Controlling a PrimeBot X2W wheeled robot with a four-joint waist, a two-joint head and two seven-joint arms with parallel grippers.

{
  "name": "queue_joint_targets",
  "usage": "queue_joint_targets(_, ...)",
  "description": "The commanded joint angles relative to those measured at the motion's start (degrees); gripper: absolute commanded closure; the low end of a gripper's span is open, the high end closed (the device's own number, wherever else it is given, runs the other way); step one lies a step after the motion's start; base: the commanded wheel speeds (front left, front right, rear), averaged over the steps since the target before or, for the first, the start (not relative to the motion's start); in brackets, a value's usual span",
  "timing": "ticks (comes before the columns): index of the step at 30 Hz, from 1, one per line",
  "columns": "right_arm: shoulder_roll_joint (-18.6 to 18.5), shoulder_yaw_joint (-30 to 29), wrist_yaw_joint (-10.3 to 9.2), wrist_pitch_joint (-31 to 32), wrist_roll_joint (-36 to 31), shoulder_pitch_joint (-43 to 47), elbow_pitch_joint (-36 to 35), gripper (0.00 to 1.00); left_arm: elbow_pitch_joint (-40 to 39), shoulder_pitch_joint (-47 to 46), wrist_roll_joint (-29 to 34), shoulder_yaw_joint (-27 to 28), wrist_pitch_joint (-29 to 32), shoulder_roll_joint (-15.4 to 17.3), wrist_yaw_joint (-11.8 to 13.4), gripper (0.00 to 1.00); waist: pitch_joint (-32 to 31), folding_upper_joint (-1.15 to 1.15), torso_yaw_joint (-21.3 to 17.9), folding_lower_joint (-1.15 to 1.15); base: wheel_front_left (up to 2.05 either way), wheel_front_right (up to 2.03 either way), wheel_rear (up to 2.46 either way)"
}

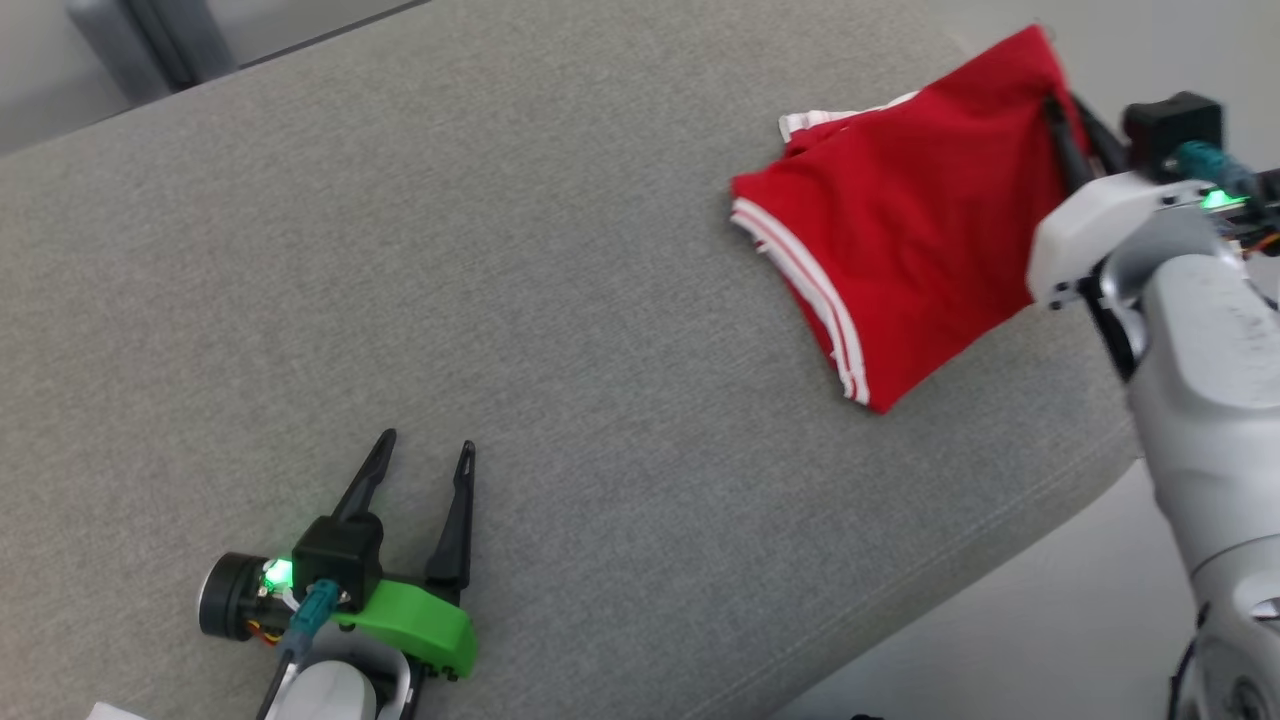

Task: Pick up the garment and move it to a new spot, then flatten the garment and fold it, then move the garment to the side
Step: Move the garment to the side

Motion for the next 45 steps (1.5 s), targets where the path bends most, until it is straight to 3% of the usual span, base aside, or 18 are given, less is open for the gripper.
queue_joint_targets(1,-1.7,-2.95,-0.11,0.53,-2.98,-1.07,1.0,1.0,-0.17,-1.25,-0.24,-0.29,0.02,0.73,-0.25,0.0,2.41,0.0,3.17,0.0,0.0,0.0,0.0)
queue_joint_targets(2,-2.58,-4.36,-0.11,0.77,-5.5,-1.26,1.36,1.0,-0.28,-1.37,-0.3,-0.35,0.02,0.88,-0.25,0.0,2.51,0.0,3.48,0.0,0.0,0.0,0.0)
queue_joint_targets(3,-3.51,-7.17,-0.11,1.1,-7.94,-1.39,1.42,0.73,-0.42,-1.48,-0.46,-0.1,0.02,0.98,-0.25,0.0,2.61,0.0,3.79,0.0,0.0,0.0,0.0)
queue_joint_targets(5,-3.4,-12.51,-0.11,0.96,-11.9,-0.58,0.2,0.0,-0.65,-1.29,-0.89,0.77,0.02,1.09,-0.26,0.0,2.59,0.0,4.04,0.0,0.0,0.0,0.0)
queue_joint_targets(10,0.28,-21.79,-0.11,-1.09,-17.83,1.29,-2.76,0.0,-0.62,-0.34,-1.14,1.69,0.02,0.78,-0.26,0.0,1.63,0.0,4.18,0.0,0.0,0.0,0.0)
queue_joint_targets(14,3.71,-22.54,-0.11,-2.57,-17.78,2.48,-4.95,0.0,-0.46,0.28,-0.97,2.22,0.02,0.25,-0.27,0.0,-0.14,0.0,4.74,0.0,0.0,0.0,0.0)
queue_joint_targets(20,5.97,-12.27,-0.11,-2.59,-8.13,7.31,-13.89,0.0,-0.26,1.29,-0.44,4.7,0.02,-0.67,-0.2,0.0,-2.83,0.0,7.5,0.0,0.0,0.0,0.0)
queue_joint_targets(23,6.01,-3.76,-0.11,-2.61,1.99,12.54,-18.07,0.0,0.19,1.26,-0.69,6.87,0.03,-1.58,0.25,0.0,-4.49,0.0,11.63,0.0,0.0,0.0,0.0)
queue_joint_targets(27,5.99,0.3,-0.11,-2.62,7.45,17.6,-20.44,0.0,0.49,0.85,-0.69,8.96,0.03,-1.96,0.86,0.0,-5.59,0.0,15.97,0.0,0.0,0.0,0.0)
queue_joint_targets(35,5.97,2.52,-0.11,-2.62,11.79,26.27,-22.23,0.0,0.73,2.21,-1.06,13.09,0.03,-2.28,1.98,0.0,-7.37,0.0,22.95,0.0,0.0,0.0,0.0)
queue_joint_targets(45,5.98,2.49,-0.11,-2.63,14.07,33.17,-25.06,0.0,0.76,5.39,-2.52,15.49,0.03,-2.35,2.28,0.0,-9.83,0.0,26.13,0.0,0.0,0.0,0.0)
